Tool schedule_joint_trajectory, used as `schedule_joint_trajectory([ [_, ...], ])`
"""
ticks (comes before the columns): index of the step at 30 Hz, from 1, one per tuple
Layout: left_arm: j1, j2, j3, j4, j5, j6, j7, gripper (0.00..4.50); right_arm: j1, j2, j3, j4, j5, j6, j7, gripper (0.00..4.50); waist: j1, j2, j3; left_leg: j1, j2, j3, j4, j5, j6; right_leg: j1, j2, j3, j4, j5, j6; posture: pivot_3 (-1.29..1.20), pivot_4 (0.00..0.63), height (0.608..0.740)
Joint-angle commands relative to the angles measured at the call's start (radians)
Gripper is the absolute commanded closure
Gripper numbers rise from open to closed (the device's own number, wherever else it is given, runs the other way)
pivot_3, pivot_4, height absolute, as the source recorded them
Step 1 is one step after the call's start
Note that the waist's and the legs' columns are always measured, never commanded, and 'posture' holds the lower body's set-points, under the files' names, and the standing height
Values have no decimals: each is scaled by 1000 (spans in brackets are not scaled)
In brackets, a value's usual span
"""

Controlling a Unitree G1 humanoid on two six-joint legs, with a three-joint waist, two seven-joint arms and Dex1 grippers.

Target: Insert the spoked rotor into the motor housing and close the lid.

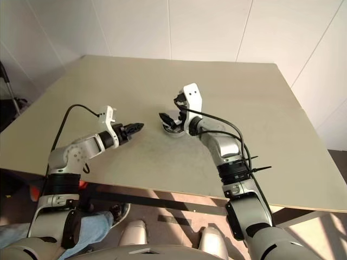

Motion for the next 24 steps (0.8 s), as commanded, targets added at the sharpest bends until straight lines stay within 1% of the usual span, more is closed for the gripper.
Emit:
schedule_joint_trajectory([
  [1, -1, 7, 21, -40, -20, -14, 5, 2871, -63, 23, -1, 140, -52, -143, 23, 9, 0, 0, 0, -1, 0, 0, 1, 0, 1, 0, 0, 0, 0, 0, 0, 0, 0, 740],
  [5, 29, -17, 4, -80, -20, -12, 15, 2871, -139, 53, -15, 339, -108, -265, 0, 9, -6, 0, 0, -2, 0, 0, 4, -2, 3, 0, 0, 0, 1, 0, -1, 0, 0, 740],
  [8, 38, -31, 11, -89, -21, -13, 35, 2871, -183, 68, -37, 424, -122, -324, -16, 9, -6, 0, 0, -2, 1, 0, 3, -2, 4, 0, 1, 0, 1, 0, -1, 0, 0, 740],
  [13, 59, -38, 7, -104, -21, -12, 47, 2871, -201, 72, -47, 460, -130, -349, 9, 9, -5, -1, 0, -2, 1, 0, 4, -3, 5, 0, 1, 0, 0, 0, -1, 0, 0, 740],
  [17, 45, -31, 18, -85, -21, -18, 55, 2871, -172, 80, -13, 484, -167, -334, 27, 9, -6, -1, 0, -2, 1, 0, 4, -5, 8, 0, 1, 0, 1, 0, -1, 0, 0, 740],
  [24, 41, -33, 12, -86, -20, -17, 60, 2871, -181, 76, -34, 519, -191, -304, 6, 9, -6, -1, 0, 0, 1, 0, 5, -5, 9, 2, 1, 0, 1, 0, -1, 0, 0, 740],
])
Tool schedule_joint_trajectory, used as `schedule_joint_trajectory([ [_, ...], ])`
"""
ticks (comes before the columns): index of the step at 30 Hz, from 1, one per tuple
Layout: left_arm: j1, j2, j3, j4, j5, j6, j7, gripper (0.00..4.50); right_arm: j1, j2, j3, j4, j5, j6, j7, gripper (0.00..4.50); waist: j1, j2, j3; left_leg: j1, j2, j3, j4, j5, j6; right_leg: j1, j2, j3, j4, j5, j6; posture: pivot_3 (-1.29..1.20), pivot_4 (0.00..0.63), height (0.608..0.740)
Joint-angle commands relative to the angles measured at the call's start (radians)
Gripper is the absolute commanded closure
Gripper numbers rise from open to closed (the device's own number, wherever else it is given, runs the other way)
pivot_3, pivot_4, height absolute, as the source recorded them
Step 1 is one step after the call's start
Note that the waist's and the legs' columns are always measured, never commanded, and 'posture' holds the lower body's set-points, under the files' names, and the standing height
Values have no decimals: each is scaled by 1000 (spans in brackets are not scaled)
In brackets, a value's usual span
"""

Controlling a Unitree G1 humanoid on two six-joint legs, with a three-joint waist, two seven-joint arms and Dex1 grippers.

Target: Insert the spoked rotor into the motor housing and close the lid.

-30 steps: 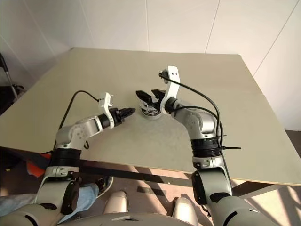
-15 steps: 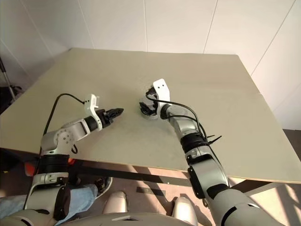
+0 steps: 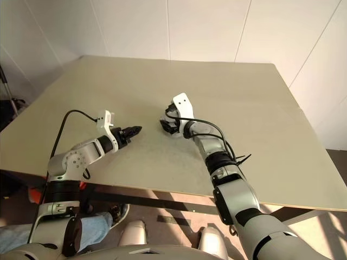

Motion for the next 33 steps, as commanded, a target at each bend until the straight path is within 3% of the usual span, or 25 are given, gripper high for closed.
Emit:
schedule_joint_trajectory([
  [1, -23, 6, 8, -26, -12, -16, 2, 2871, -23, -4, -13, 26, -18, 22, -13, 9, 0, 0, 0, 0, 0, 0, 0, 0, 0, 0, 0, 0, 0, 0, 0, 0, 0, 740],
  [14, -7, -22, -2, -43, -13, -18, 15, 2871, -102, -14, -74, 92, -12, 167, -19, 9, 1, 0, 0, 1, 0, 0, 1, 0, 0, 1, 0, 0, 1, 0, 0, 0, 0, 740],
  [17, -8, -21, 3, -38, -11, -23, 18, 2871, -85, -17, -59, 85, -29, 154, -10, 594, 2, 0, 0, 1, 0, 0, 1, 0, 0, 1, 0, 0, 0, 0, 0, 0, 0, 740],
  [19, -10, -18, 5, -33, -10, -26, 19, 2871, -69, -19, -50, 69, -40, 139, -12, 1265, 3, 0, 0, 1, 0, 0, 1, 0, 0, 1, 0, 0, 0, 0, 0, 0, 0, 740],
  [20, -11, -17, 5, -29, -9, -28, 19, 2871, -61, -21, -47, 58, -44, 130, -11, 1325, 4, -1, 0, 1, 0, 0, 1, 0, 0, 1, 0, 0, 0, 0, 0, 0, 0, 740],
  [25, -18, -18, 2, -14, -5, -35, 20, 2871, -21, -39, -54, -23, -35, 143, 7, 1325, 4, -1, -1, 1, 0, 0, 1, 0, 0, 2, 0, 0, 0, 0, 0, 0, 0, 740],
  [33, -26, -18, -8, 0, -1, -38, 13, 2871, 63, -93, -106, -315, 70, 318, 93, 1325, 7, -1, 0, -1, 0, 0, 0, 0, 1, 1, 0, 0, -2, 0, 0, 0, 0, 740],
])
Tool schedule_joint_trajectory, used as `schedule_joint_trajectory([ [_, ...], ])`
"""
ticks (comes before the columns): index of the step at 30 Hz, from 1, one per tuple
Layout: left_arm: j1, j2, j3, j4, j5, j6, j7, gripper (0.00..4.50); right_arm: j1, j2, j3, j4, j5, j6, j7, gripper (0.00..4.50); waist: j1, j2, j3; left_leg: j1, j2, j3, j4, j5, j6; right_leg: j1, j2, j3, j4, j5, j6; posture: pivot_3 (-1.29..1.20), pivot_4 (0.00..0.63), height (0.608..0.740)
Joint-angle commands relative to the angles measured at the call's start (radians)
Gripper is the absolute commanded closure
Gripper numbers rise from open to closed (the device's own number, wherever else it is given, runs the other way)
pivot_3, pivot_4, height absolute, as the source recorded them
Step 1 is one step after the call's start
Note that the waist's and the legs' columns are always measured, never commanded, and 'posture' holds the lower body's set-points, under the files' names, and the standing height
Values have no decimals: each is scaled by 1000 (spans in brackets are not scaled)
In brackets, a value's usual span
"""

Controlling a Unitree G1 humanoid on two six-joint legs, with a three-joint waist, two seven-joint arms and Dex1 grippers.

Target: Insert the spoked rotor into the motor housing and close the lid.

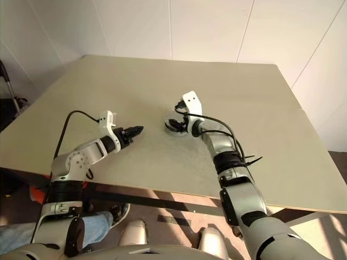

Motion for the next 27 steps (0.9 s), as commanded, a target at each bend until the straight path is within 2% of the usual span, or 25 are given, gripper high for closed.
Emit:
schedule_joint_trajectory([
  [1, -27, 6, -5, -7, -4, -19, -10, 2871, 0, -19, -27, -87, 37, 44, 13, 1325, -2, 0, 0, 0, 0, 0, 0, 0, 0, 0, 0, 0, 0, 0, 0, 0, 0, 740],
  [11, -37, 6, -14, 3, -4, -23, -11, 2871, 9, 13, 0, -52, 8, 19, -22, 1325, -5, 0, 0, 1, 0, 0, 0, 0, 0, -1, 0, 0, 1, 0, 0, 0, 0, 740],
  [20, -20, 10, -4, -15, -9, -19, -4, 2871, 29, -18, 33, -84, 3, -2, 39, 1325, -5, 0, 0, 1, 0, 0, 0, 0, 0, -1, 0, 0, 0, 0, 0, 0, 0, 740],
  [27, -21, 4, -9, -14, -9, -21, 0, 2871, 35, -24, 49, -73, -16, -12, 21, 1325, -5, 0, 0, 1, 0, 0, -1, 0, 0, -1, 0, 0, 0, 0, 0, 0, 0, 740],
])
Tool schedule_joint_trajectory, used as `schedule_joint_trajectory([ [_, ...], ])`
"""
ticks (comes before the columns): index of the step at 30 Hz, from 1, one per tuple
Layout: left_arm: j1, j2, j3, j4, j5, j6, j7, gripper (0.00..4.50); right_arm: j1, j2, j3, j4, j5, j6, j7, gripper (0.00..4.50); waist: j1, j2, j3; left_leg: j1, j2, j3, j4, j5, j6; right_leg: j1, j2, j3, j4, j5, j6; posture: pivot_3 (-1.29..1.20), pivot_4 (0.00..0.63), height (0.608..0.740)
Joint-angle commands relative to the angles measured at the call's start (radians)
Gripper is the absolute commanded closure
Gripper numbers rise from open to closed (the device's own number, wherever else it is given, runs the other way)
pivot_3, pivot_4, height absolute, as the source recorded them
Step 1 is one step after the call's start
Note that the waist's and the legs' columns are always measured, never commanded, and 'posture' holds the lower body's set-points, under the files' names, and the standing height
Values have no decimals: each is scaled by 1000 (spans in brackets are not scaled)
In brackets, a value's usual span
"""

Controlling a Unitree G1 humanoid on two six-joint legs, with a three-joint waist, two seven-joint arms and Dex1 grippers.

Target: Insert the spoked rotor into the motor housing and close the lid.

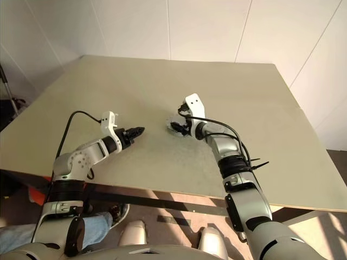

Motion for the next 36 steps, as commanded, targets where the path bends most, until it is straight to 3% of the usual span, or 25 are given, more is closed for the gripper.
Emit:
schedule_joint_trajectory([
  [1, -16, 3, 8, -32, -11, -13, -1, 2871, -3, 0, 6, -19, -14, -14, -14, 1325, 0, 0, 0, 0, 0, 0, 0, 0, 0, 0, 0, 0, 0, 0, 0, 0, 0, 740],
  [23, -6, -6, 6, -46, -14, -8, 10, 2871, -33, -13, 66, 131, -129, -11, -114, 1325, 0, -1, -1, 4, 0, 0, 0, 0, 0, 3, 0, 0, 1, 0, 0, 0, 0, 740],
  [28, -5, -5, 5, -47, -14, -6, 8, 2871, -12, -36, 76, 91, -122, -7, -66, 1325, 3, -1, -1, 6, -1, 0, 1, 0, 0, 7, -1, 0, 0, -4, 7, 0, 0, 740],
  [36, -10, -8, -3, -34, -10, -9, 4, 2871, -10, -39, 19, -55, -34, 64, 1, 1325, 4, -1, -1, 0, -1, 0, 0, 0, 0, 4, -1, 0, -1, -2, 2, 0, 0, 740],
])
